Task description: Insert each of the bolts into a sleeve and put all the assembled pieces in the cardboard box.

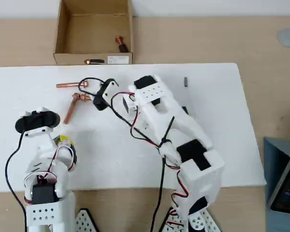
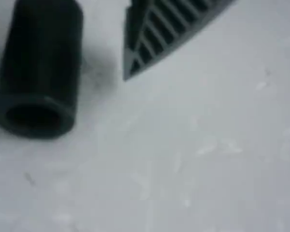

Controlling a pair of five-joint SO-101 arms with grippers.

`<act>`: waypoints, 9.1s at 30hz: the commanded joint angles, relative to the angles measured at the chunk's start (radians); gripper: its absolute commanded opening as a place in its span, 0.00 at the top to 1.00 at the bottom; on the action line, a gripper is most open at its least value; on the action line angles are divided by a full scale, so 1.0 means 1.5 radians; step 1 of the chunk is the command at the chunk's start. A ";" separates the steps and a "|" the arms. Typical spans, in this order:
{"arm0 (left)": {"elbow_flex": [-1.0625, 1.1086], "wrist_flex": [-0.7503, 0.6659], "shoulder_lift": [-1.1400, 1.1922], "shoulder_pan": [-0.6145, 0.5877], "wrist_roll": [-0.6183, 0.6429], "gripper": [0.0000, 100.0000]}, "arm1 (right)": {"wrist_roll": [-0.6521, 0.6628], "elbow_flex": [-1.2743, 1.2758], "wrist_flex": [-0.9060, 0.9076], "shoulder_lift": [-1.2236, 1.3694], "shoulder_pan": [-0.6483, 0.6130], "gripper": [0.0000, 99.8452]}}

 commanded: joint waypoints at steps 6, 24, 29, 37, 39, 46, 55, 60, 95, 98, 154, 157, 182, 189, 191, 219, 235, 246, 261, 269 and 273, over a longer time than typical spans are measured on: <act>-0.005 -0.001 -0.006 -0.009 0.002 1.00 | 0.007 -0.005 -0.020 0.042 -0.005 0.96; -0.005 -0.001 -0.006 -0.006 -0.002 1.00 | -0.087 -0.139 0.157 -0.101 -0.008 0.99; -0.005 -0.001 -0.005 -0.005 -0.003 1.00 | -0.106 -0.165 0.223 -0.187 -0.005 0.99; -0.006 -0.005 -0.005 -0.007 -0.002 0.99 | -0.183 -0.163 0.324 -0.339 0.057 0.99; -0.012 -0.005 -0.004 -0.008 -0.004 0.99 | -0.226 -0.162 0.350 -0.367 0.086 0.99; -0.084 0.011 -0.001 -0.008 -0.056 0.99 | -0.329 -0.064 0.353 -0.513 0.184 0.99; -0.279 0.085 0.188 -0.007 -0.059 0.99 | -0.346 0.117 0.351 -0.737 0.297 0.99; -0.417 0.084 0.392 -0.004 -0.063 0.99 | -0.346 0.167 0.349 -0.810 0.370 0.99; -1.306 0.328 1.471 0.002 -0.328 0.89 | -0.346 0.213 0.298 -0.837 0.463 0.99; -1.361 0.353 1.503 0.013 -0.350 0.89 | -0.346 0.216 0.297 -0.835 0.463 0.99; -1.242 0.496 1.144 0.046 -0.284 0.99 | -0.345 0.161 0.306 -0.839 0.459 0.99; -1.160 0.455 1.076 0.053 -0.242 0.99 | -0.345 0.192 0.269 -0.839 0.459 0.99; -0.488 -0.005 0.537 0.165 0.061 0.99 | -0.363 0.475 0.038 -1.000 0.347 0.99; -0.399 -0.116 0.456 0.176 0.100 0.99 | -0.363 0.640 -0.057 -1.147 0.263 0.99; -0.365 -0.149 0.425 0.176 0.100 0.99 | -0.363 0.674 -0.080 -1.178 0.233 0.99; -0.256 -0.199 -0.004 0.332 0.267 0.99 | -0.361 0.915 -0.187 -1.504 -0.113 0.99; -0.333 -0.104 -0.003 0.417 0.304 1.00 | -0.359 0.930 -0.224 -1.525 -0.150 0.99; -0.327 -0.105 -0.003 0.410 0.308 1.00 | -0.359 0.914 -0.253 -1.525 -0.161 0.99; -0.273 -0.125 -0.003 0.383 0.305 1.00 | -0.329 0.888 -0.253 -1.525 -0.171 0.99; -0.273 -0.125 -0.003 0.383 0.305 1.00 | -0.317 0.875 -0.253 -1.525 -0.171 0.99; -0.267 -0.126 -0.003 0.384 0.305 1.00 | -0.317 0.875 -0.253 -1.525 -0.171 0.99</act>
